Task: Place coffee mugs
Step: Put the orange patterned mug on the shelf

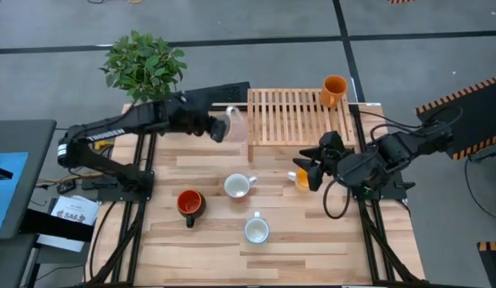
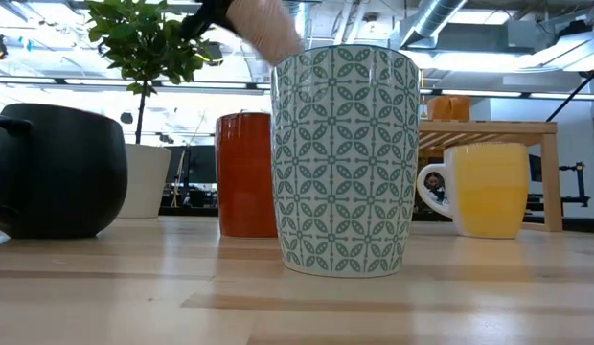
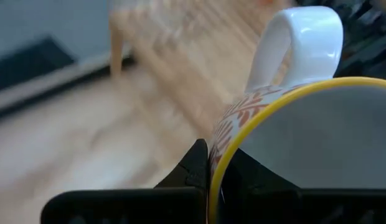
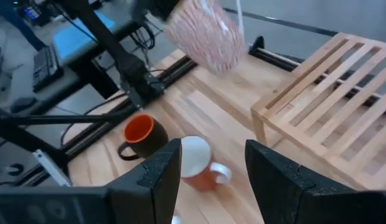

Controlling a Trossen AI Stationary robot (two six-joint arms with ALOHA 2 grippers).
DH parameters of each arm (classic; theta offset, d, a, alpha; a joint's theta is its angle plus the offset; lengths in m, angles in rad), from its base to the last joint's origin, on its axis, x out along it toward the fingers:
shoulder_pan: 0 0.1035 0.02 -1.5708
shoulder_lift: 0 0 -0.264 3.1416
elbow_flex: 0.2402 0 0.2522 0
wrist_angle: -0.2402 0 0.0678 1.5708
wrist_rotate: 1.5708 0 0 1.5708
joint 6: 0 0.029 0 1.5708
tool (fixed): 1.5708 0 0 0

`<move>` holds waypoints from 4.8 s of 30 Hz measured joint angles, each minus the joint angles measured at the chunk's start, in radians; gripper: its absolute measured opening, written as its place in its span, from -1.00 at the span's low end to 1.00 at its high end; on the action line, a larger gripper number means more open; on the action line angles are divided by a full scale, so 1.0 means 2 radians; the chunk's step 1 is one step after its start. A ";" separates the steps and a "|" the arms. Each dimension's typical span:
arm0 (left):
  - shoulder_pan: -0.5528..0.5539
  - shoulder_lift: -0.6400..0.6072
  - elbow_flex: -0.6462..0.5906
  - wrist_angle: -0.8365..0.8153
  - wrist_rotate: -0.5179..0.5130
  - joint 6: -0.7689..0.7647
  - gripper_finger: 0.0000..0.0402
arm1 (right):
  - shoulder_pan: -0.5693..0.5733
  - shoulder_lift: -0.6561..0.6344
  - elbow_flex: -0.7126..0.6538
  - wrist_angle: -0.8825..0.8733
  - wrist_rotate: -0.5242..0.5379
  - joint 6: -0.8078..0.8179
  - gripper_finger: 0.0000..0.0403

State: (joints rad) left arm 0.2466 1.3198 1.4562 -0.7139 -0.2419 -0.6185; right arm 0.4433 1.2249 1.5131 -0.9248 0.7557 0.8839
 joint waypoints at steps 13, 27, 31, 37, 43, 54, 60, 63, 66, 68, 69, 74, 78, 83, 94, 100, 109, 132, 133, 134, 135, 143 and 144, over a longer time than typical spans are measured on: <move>0.011 0.208 0.203 -0.033 -0.024 0.110 -0.96 | -0.047 -0.008 0.000 0.003 0.001 -0.004 0.02; 0.052 0.306 0.263 -0.048 0.017 0.143 -0.94 | -0.060 -0.008 0.000 0.008 0.003 -0.023 0.02; 0.057 0.306 0.263 -0.047 0.017 0.155 -0.94 | -0.060 -0.008 0.000 0.011 0.003 -0.023 0.02; 0.062 0.306 0.257 -0.039 0.012 0.154 -0.93 | -0.060 -0.008 0.000 0.015 0.005 -0.023 0.02; 0.062 0.306 0.255 -0.034 0.012 0.159 -0.92 | -0.060 -0.007 0.000 0.022 0.005 -0.023 0.02; 0.062 0.306 0.254 -0.012 0.026 0.157 -0.50 | -0.060 -0.007 0.000 0.022 0.005 -0.023 0.02; 0.062 0.306 0.254 0.007 0.026 0.147 -0.33 | -0.060 -0.007 0.000 0.022 0.005 -0.023 0.02; 0.062 0.306 0.254 0.017 0.026 0.146 -0.28 | -0.060 -0.007 0.000 0.022 0.005 -0.023 0.02; 0.062 0.306 0.254 0.023 0.026 0.146 -0.23 | -0.060 -0.007 0.000 0.022 0.005 -0.023 0.02; 0.063 0.306 0.254 0.028 0.026 0.146 -0.22 | -0.060 -0.007 0.000 0.022 0.005 -0.023 0.02; 0.064 0.306 0.254 0.029 0.026 0.146 -0.21 | -0.060 -0.007 0.000 0.022 0.005 -0.023 0.02; 0.069 0.305 0.265 0.023 0.027 0.142 -0.21 | -0.060 -0.007 0.000 0.022 0.005 -0.023 0.02; 0.072 0.305 0.287 0.016 0.027 0.142 -0.21 | -0.060 -0.007 0.000 0.022 0.005 -0.023 0.02; 0.077 0.304 0.332 -0.011 0.031 0.135 -0.21 | -0.065 -0.007 0.000 0.038 0.004 -0.004 0.02; 0.070 0.195 0.440 -0.009 0.126 0.122 -0.21 | -0.178 0.007 -0.001 0.147 -0.108 -0.034 0.02; -0.005 0.097 0.426 -0.003 0.123 0.160 -0.21 | -0.277 0.033 0.009 0.124 -0.185 -0.004 0.02; -0.171 -0.002 0.279 0.040 -0.044 0.186 -0.21 | -0.366 0.133 0.082 -0.010 -0.194 -0.013 0.02; -0.258 -0.064 0.160 0.136 -0.082 0.187 -0.21 | -0.400 0.214 0.086 -0.048 -0.193 0.027 -0.27; -0.258 -0.065 0.160 0.134 -0.082 0.187 -0.21 | -0.400 0.214 0.086 -0.048 -0.193 0.027 -0.35; -0.258 -0.066 0.160 0.132 -0.082 0.187 -0.21 | -0.400 0.212 0.086 -0.048 -0.193 0.025 -0.44; -0.258 -0.068 0.160 0.129 -0.082 0.188 -0.21 | -0.400 0.208 0.085 -0.051 -0.194 0.021 -0.55; -0.258 -0.076 0.160 0.102 -0.082 0.198 -0.21 | -0.392 0.129 0.084 -0.114 -0.200 -0.022 -0.78; -0.258 -0.076 0.160 0.102 -0.082 0.200 -0.21 | -0.386 0.115 0.084 -0.133 -0.201 -0.022 -0.78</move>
State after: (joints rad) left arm -0.2691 1.1684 1.7760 -0.5103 -0.4059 -0.2194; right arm -0.3295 1.4543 1.6821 -1.1903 0.3538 0.8402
